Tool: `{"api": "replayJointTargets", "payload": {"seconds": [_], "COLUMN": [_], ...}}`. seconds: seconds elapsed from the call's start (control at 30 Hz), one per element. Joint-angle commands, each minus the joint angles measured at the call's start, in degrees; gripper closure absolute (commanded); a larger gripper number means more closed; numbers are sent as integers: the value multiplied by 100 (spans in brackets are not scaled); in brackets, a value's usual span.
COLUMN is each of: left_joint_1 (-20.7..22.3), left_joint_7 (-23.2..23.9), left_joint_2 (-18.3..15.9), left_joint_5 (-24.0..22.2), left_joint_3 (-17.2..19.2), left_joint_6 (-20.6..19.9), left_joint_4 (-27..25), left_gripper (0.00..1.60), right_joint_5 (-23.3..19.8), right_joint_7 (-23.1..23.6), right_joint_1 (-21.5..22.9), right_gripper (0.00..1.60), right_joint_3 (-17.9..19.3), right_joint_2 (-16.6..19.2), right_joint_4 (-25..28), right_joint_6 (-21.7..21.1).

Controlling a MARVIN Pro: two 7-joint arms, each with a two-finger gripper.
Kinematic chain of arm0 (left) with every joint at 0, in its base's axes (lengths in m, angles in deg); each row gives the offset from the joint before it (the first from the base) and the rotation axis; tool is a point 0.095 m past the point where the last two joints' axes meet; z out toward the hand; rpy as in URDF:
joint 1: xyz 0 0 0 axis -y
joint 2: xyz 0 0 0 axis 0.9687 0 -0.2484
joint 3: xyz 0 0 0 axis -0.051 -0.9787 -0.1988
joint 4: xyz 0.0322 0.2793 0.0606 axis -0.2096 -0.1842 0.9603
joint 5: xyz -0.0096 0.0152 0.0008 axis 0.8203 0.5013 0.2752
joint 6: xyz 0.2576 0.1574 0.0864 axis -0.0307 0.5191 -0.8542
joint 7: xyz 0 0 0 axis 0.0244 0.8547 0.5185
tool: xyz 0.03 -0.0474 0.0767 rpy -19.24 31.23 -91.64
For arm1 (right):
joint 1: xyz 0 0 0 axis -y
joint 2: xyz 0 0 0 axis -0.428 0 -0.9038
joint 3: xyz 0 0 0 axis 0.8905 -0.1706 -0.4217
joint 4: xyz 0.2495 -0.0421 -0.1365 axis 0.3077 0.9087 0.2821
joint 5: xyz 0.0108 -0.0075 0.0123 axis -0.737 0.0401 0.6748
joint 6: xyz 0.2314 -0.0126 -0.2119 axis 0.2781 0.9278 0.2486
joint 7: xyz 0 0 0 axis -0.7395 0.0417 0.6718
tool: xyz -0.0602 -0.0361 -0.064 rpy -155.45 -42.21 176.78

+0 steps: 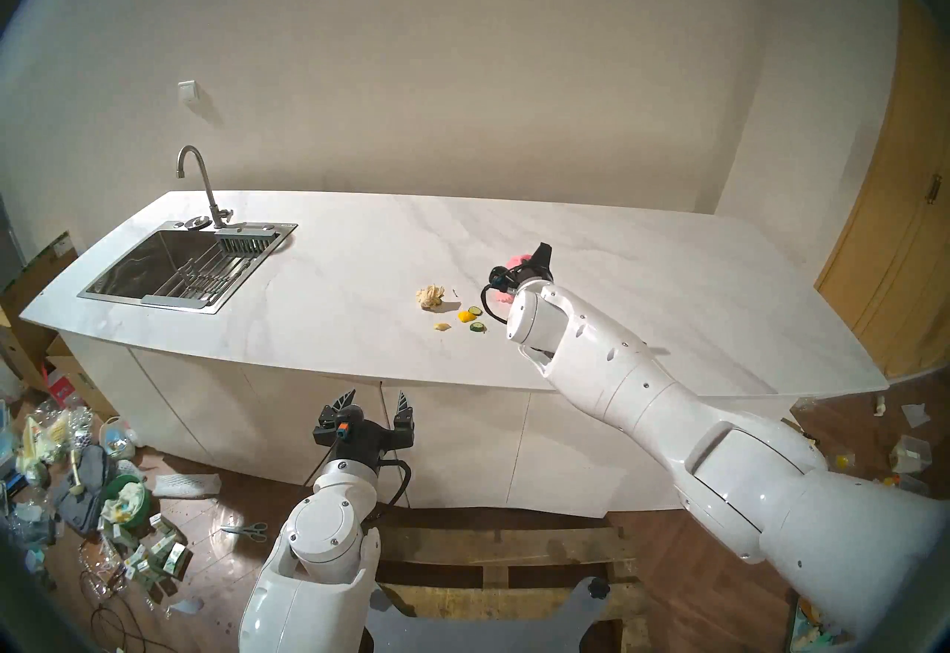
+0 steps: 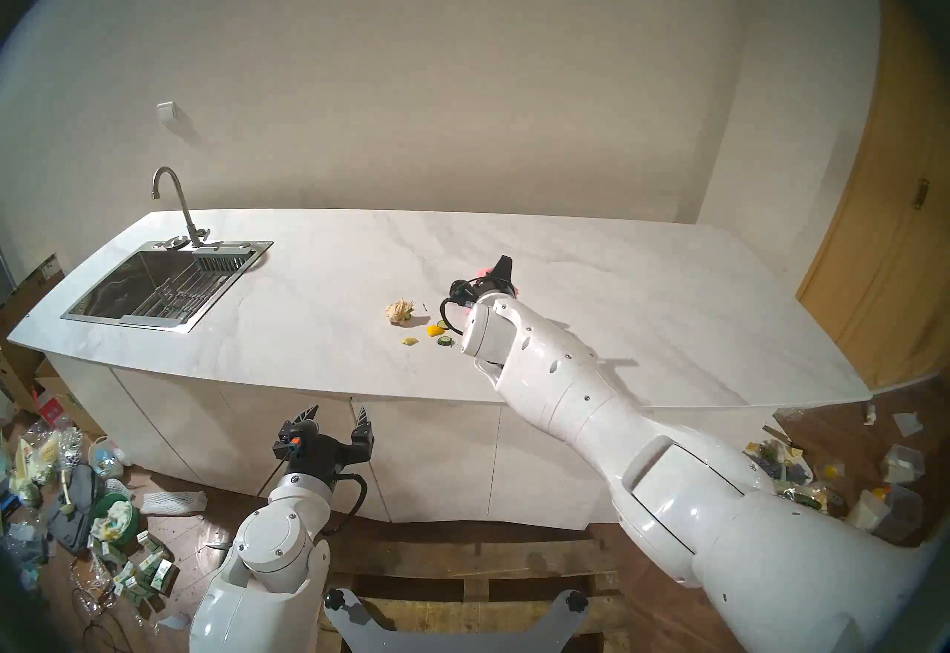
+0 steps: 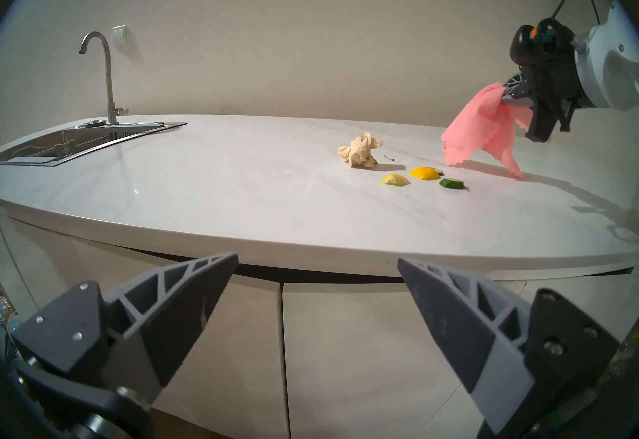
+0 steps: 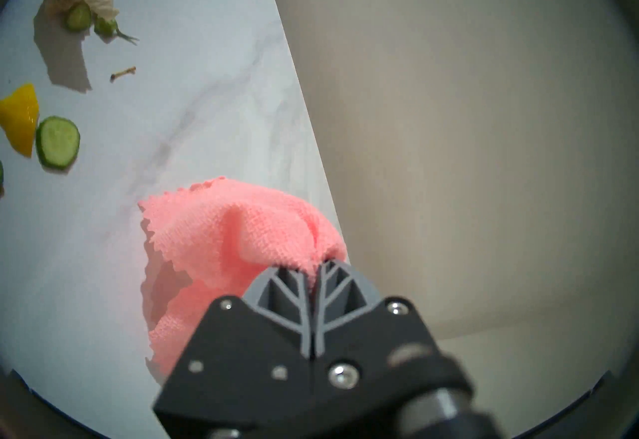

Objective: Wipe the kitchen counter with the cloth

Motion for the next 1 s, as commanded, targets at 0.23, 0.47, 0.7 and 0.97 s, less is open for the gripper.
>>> {"api": "replayJointTargets", "payload": {"seconds": [0.23, 0.47, 0.7, 0.97], "left_joint_1": [78, 89, 99, 101], "left_joint_7": [1, -7, -12, -16], "left_joint_2": [3, 3, 2, -1], "left_joint_5": [1, 1, 1, 1], "left_joint_3": [-12, -13, -17, -22], "left_joint_6": [36, 38, 44, 50], "left_joint_4": [-84, -67, -68, -87], "left_gripper": [0, 0, 0, 0], "right_joint_5": [76, 59, 56, 22], "right_joint_7": [259, 448, 601, 740], "right_joint_1": [-521, -765, -1020, -1266], "right_gripper": [160, 160, 160, 160], "right_joint_3": [-132, -291, -436, -607], "right_joint_2": [759, 938, 1165, 1275], "right_joint_4": [1107, 1609, 2149, 2803], "right_joint_6": [-13, 34, 20, 41]}}
